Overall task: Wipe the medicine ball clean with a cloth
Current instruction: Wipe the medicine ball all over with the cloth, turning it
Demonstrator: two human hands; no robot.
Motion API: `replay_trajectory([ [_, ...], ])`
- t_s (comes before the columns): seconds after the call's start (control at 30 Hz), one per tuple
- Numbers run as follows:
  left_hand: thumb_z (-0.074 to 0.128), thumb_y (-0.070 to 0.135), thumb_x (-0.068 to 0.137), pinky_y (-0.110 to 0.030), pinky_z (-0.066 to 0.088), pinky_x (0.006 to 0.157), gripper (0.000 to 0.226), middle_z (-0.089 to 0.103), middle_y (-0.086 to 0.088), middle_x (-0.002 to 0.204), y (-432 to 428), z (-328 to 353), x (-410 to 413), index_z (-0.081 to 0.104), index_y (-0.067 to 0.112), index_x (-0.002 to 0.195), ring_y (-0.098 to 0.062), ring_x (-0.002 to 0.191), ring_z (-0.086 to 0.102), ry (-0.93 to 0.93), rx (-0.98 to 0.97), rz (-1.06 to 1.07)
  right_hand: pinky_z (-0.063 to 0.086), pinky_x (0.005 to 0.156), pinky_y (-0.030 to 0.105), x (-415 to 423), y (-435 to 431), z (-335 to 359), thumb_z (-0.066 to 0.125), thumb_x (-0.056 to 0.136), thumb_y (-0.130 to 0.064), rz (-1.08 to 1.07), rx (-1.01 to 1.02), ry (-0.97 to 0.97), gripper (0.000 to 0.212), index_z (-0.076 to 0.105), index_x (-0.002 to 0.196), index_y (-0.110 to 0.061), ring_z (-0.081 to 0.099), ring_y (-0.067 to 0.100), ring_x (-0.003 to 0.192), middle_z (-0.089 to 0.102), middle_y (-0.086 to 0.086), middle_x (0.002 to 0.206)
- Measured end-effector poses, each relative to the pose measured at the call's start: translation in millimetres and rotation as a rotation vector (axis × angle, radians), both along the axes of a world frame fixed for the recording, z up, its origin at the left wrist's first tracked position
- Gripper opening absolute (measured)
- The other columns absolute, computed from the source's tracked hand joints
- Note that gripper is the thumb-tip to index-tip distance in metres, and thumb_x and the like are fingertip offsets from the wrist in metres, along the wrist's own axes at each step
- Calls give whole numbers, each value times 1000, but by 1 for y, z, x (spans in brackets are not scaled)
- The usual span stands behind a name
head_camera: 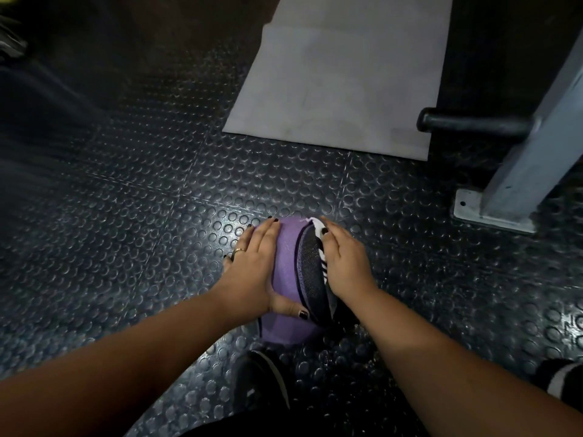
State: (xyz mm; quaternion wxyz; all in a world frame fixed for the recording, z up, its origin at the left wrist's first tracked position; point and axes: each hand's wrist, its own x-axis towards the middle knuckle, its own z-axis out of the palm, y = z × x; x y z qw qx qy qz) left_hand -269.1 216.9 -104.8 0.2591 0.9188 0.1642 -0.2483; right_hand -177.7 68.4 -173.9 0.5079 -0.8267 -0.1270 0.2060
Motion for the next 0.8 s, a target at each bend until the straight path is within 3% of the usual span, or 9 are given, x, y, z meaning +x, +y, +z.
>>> replay_trajectory([
  [0.1, 78, 80, 35, -72, 13, 115, 159, -13, 24, 161, -6, 6, 9, -9, 29, 158, -18, 151, -15, 35, 15, 17, 37, 69, 33, 25, 0, -7, 35, 100, -18, -35, -92, 200, 31, 63, 92, -6, 55, 25, 88, 60, 5, 85],
  [0.13, 80, 78, 36, -72, 12, 115, 159, -14, 23, 161, -8, 6, 10, -9, 29, 158, -19, 151, -15, 43, 20, 15, 35, 69, 36, 35, 0, -11, 34, 100, -16, 0, -145, 251, 32, 61, 87, -4, 55, 29, 89, 60, 9, 85],
  [0.23, 82, 76, 38, -73, 10, 115, 159, -17, 23, 160, -10, 7, 10, -12, 29, 158, -20, 151, -18, 67, 42, 1, 40, 83, 35, 49, 4, -13, 32, 101, -14, 112, -267, 329, 34, 60, 108, 5, 54, 36, 107, 60, 24, 113],
  [0.37, 73, 84, 33, -70, 9, 117, 161, -19, 19, 161, -4, 3, 7, -17, 30, 156, -24, 151, -20, 82, 46, -15, 36, 71, 30, 20, 12, 9, 33, 100, -14, 34, -217, 132, 27, 58, 102, -4, 56, 31, 95, 61, 16, 102],
  [0.43, 61, 95, 27, -69, 12, 117, 163, -17, 18, 162, 2, -3, 5, -17, 31, 155, -24, 151, -18, 59, 50, -46, 40, 95, 31, -10, 10, 21, 34, 100, -15, 8, -189, -25, 35, 52, 128, -7, 48, 26, 121, 54, 11, 130],
  [0.5, 52, 103, 23, -68, 14, 117, 164, -14, 16, 163, 9, -12, 4, -15, 32, 155, -24, 153, -15, 23, 58, -69, 20, 118, 34, -42, 6, 32, 34, 99, -16, 60, -181, -117, 49, 30, 147, -14, 18, 17, 144, 25, 2, 156],
  [0.6, 49, 105, 20, -66, 15, 118, 165, -11, 15, 164, 16, -20, 3, -12, 33, 155, -23, 153, -12, -29, 49, -82, 2, 121, 36, -68, 1, 41, 38, 97, -13, 209, -199, -188, 62, 12, 153, -18, -11, 12, 146, -5, -4, 160],
  [0.67, 57, 101, 23, -61, 12, 121, 167, -8, 14, 164, 18, -17, 1, -9, 28, 157, -21, 153, -10, -67, 17, -66, 1, 120, 37, -66, 0, 40, 37, 97, -16, 257, -195, -235, 62, 12, 153, -18, -11, 14, 146, -4, -2, 161],
  [0.8, 65, 95, 27, -33, -4, 122, 168, 0, 5, 164, 20, -11, -4, -2, 16, 159, -11, 150, -7, -127, -32, -23, 6, 121, 35, -37, 24, 36, 29, 101, -23, 210, -223, -193, 50, 22, 150, -15, 6, 19, 147, 13, 3, 160],
])
